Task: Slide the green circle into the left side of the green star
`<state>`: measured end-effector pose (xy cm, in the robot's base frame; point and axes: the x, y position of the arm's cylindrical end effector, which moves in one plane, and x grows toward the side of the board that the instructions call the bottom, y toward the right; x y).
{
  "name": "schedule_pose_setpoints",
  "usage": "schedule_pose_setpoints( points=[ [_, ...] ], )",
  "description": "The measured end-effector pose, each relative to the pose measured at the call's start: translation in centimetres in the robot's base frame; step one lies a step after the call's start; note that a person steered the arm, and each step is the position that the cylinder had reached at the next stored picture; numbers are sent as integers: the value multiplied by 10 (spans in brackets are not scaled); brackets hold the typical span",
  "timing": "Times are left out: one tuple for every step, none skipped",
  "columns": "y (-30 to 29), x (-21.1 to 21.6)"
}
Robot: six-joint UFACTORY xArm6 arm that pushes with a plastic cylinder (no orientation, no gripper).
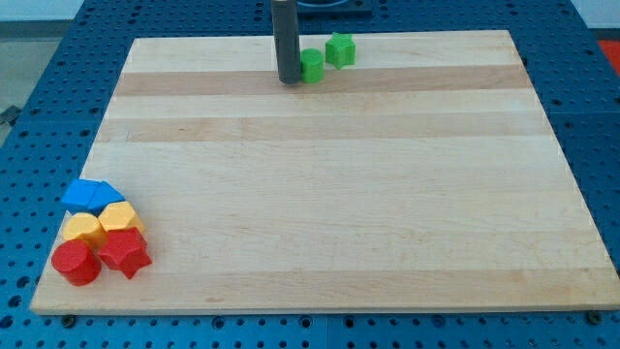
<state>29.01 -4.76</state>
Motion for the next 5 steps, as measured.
schedule_pose_setpoints(
  points=[
    [4, 19],
    [15, 8],
    [18, -16],
    [18, -22],
    [18, -4]
  ],
)
